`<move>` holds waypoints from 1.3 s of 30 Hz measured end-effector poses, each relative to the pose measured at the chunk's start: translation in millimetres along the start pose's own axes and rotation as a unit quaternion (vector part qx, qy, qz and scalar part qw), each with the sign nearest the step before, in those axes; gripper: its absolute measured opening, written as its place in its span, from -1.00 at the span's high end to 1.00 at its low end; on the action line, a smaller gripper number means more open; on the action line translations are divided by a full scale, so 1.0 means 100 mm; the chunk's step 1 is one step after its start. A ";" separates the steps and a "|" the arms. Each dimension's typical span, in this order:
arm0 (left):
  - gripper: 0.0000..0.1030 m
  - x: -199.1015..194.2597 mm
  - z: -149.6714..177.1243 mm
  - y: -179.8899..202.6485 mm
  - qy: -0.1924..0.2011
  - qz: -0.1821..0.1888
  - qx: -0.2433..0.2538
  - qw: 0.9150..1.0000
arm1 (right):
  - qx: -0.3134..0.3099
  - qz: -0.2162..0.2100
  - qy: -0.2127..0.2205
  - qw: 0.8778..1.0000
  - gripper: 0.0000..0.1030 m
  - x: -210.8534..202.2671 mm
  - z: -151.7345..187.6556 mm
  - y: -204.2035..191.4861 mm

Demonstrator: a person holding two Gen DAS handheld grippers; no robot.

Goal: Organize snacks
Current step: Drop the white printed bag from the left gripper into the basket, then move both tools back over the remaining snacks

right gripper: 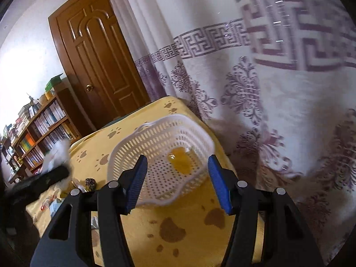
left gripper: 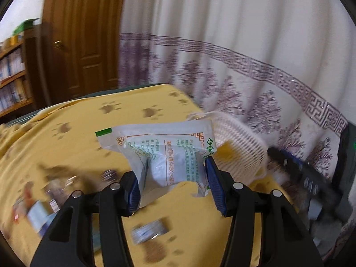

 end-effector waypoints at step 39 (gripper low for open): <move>-0.81 -0.24 0.02 -0.55 0.017 -0.066 -0.051 0.996 | -0.048 -0.001 -0.030 0.998 -0.18 -0.20 0.51 -0.54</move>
Point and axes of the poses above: each gripper's, at about its wrist camera, not at the fingertips, and x roughly the way its jaws point, y to its right, z to its underside, the point moved 4 cm from there along x, roughly the way its jaws point, and after that the axes turned 8 degrees about x, right-handed, at the moved point
